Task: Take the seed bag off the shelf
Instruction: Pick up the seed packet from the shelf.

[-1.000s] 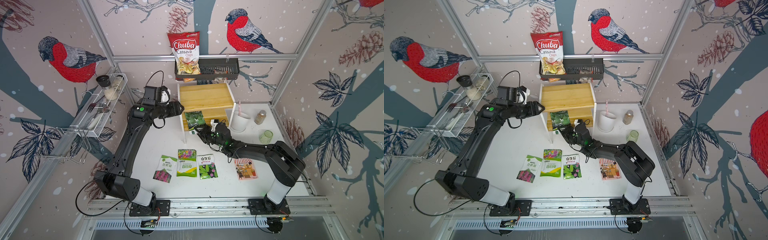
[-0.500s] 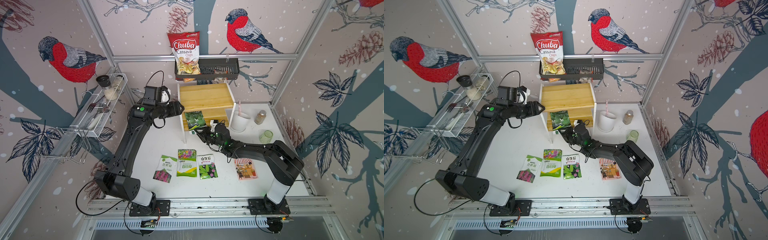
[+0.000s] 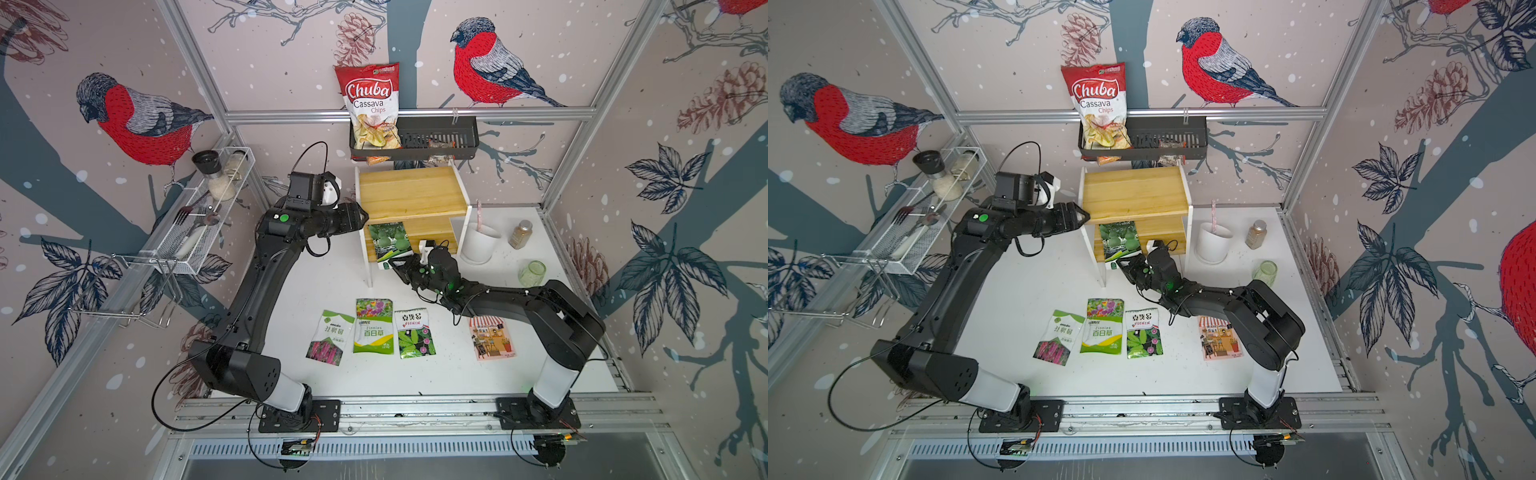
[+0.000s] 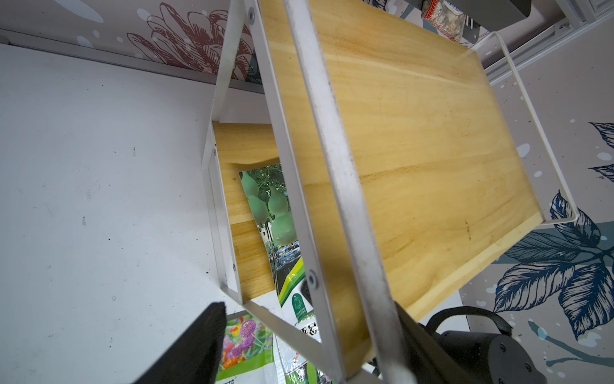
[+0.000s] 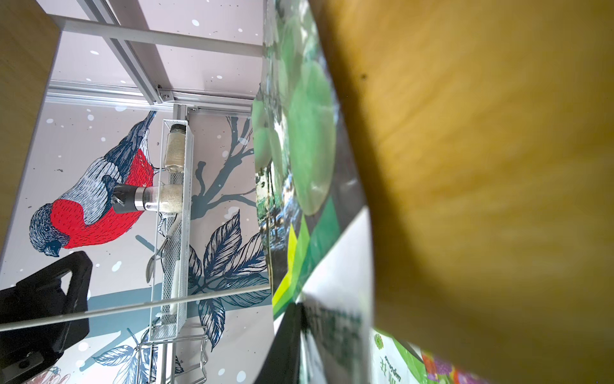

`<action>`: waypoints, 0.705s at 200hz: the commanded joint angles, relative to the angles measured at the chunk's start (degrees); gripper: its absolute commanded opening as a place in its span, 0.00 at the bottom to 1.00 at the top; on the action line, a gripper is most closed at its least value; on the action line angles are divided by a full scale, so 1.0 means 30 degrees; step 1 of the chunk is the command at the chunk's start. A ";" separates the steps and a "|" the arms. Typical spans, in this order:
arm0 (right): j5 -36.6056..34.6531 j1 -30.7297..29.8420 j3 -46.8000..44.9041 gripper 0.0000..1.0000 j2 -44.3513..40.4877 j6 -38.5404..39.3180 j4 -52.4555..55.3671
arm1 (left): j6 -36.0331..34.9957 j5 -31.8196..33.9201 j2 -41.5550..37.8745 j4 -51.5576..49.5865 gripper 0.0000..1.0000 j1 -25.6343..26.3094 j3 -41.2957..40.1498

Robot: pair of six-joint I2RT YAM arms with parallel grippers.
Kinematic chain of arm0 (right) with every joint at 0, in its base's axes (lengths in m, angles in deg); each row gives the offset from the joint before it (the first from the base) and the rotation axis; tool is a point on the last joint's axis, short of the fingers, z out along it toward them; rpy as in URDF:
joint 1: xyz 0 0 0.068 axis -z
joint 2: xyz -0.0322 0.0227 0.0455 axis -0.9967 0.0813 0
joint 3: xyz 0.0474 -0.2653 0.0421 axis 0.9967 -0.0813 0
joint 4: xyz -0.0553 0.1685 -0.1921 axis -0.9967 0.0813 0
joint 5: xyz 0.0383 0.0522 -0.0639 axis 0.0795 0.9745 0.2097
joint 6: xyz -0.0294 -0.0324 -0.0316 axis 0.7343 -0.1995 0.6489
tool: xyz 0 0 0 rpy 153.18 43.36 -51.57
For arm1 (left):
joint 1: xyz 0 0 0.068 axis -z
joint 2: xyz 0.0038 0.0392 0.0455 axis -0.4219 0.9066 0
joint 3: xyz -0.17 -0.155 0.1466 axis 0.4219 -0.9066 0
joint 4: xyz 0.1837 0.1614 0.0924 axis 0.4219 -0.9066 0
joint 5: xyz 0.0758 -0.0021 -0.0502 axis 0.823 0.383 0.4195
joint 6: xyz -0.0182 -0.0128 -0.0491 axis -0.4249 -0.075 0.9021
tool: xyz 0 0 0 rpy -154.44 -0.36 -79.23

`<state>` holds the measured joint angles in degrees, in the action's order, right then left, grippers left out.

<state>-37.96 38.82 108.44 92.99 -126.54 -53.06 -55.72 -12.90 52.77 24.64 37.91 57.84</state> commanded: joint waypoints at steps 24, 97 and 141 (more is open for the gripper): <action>0.0060 -0.0207 0.0022 0.16 -0.0261 -0.0101 0.0177 | -0.0210 0.0445 -0.0005 -0.0255 0.76 -0.0069 0.0018; -0.0518 -0.0750 -0.0709 0.17 -0.0917 -0.0488 0.0302 | -0.0218 0.0402 -0.0035 -0.0279 0.76 -0.0076 0.0014; -0.0842 -0.0723 -0.0985 0.08 -0.1398 -0.0500 0.0325 | -0.0199 0.0384 -0.0065 -0.0305 0.76 -0.0069 0.0042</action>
<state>-39.14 36.63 105.66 89.54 -127.92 -52.73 -55.87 -12.90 52.77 24.64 37.91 57.84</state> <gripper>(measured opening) 0.116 0.761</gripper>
